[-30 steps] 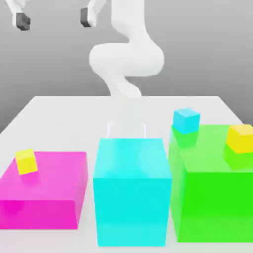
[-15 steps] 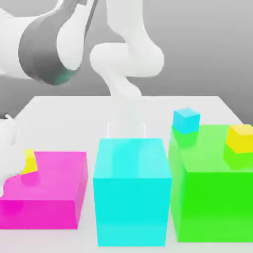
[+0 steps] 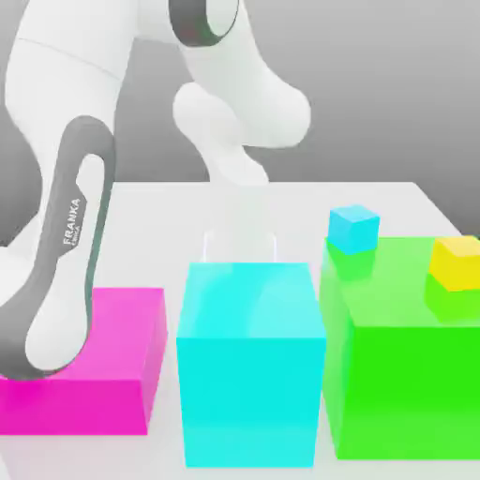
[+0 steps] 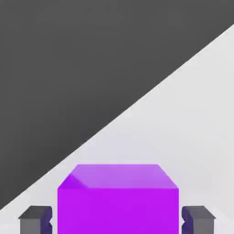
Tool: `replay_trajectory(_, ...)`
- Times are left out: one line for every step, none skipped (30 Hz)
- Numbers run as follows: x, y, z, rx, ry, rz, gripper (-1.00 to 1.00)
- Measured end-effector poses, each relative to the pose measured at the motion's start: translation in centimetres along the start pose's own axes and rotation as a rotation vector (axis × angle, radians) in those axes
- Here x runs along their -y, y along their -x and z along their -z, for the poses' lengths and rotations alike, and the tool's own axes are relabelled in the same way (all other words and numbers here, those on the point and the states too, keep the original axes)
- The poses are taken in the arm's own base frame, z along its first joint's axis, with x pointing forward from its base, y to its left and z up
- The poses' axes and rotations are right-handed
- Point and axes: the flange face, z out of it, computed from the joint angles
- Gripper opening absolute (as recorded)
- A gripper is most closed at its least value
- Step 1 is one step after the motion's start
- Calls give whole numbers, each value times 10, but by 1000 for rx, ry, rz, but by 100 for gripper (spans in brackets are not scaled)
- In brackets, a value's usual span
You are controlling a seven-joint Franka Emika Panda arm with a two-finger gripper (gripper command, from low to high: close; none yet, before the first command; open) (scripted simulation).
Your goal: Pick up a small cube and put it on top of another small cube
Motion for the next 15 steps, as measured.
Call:
replay_trajectory(0,0,0,0,0,0,-100)
replay_trajectory(0,0,-5,0,0,0,-100)
replay_trajectory(0,0,1,0,0,0,-100)
replay_trajectory(0,0,12,0,0,0,-100)
replay_trajectory(0,-1,26,0,0,0,-100)
replay_trajectory(0,0,41,1,0,0,-100)
replay_trajectory(4,6,56,4,-2,15,-100)
replay_trajectory(17,26,70,13,-8,67,-100)
replay_trajectory(29,50,84,22,-14,126,-100)
replay_trajectory(41,74,96,31,-19,184,-100)
replay_trajectory(50,98,108,39,-24,242,-100)
replay_trajectory(59,122,120,46,-28,300,-100)
replay_trajectory(66,146,131,53,-32,359,-100)
replay_trajectory(71,171,142,59,-35,417,-100)
replay_trajectory(75,196,153,65,-38,477,-100)
